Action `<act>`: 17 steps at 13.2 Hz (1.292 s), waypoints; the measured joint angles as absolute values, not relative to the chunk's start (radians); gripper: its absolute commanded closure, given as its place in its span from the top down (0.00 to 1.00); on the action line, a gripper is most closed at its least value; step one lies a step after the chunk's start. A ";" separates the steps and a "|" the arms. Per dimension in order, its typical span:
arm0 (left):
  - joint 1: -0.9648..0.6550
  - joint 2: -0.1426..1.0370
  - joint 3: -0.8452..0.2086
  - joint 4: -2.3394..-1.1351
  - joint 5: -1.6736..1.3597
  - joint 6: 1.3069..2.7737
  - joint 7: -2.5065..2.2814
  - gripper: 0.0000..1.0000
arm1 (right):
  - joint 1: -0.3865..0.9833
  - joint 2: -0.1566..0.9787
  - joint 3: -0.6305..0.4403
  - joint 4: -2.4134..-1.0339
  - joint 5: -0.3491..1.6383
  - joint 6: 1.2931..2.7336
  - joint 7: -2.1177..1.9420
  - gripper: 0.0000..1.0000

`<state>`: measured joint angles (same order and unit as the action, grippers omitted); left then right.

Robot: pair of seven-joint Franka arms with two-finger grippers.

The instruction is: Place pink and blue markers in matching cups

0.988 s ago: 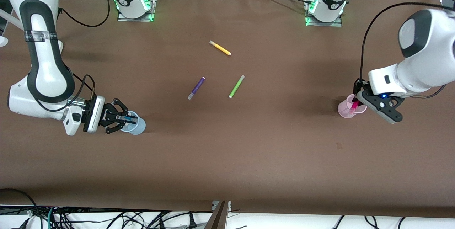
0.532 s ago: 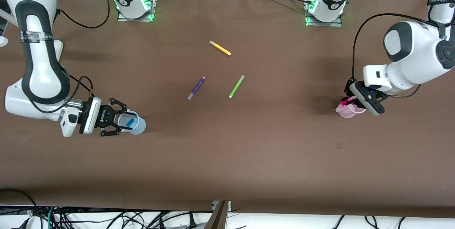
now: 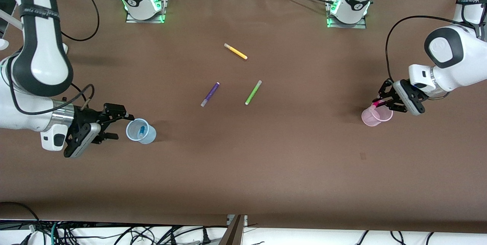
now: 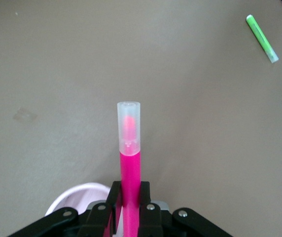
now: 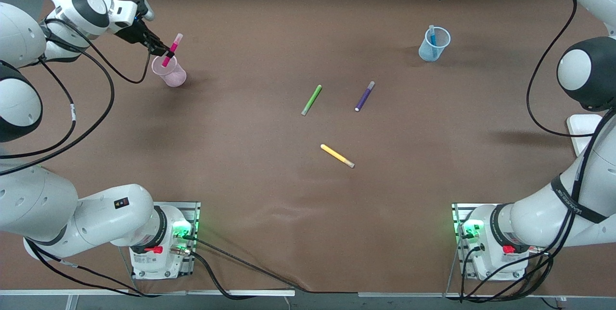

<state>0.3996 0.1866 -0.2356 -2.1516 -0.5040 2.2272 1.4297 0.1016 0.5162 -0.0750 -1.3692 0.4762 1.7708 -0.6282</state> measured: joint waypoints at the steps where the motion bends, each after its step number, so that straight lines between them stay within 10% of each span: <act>1: 0.415 0.203 -0.236 -2.152 -0.523 2.229 1.471 0.00 | 0.106 0.514 -0.075 -1.336 0.418 1.720 -0.522 1.00; 5: 0.442 0.287 -0.236 -2.150 -0.664 2.243 1.654 0.00 | 0.106 0.498 -0.078 -1.243 0.214 1.547 -0.196 1.00; 6: 0.447 0.307 -0.236 -2.147 -0.677 2.247 1.682 0.15 | 0.109 0.486 -0.078 -1.232 0.179 1.510 -0.136 1.00; 8: 0.456 0.325 -0.236 -2.137 -0.680 2.249 1.701 1.00 | 0.118 0.443 -0.074 -1.220 0.109 1.454 -0.032 1.00; 17: 0.463 0.324 -0.236 -1.996 -0.661 2.171 1.586 1.00 | 0.074 0.071 -0.054 -1.499 0.062 1.500 0.033 1.00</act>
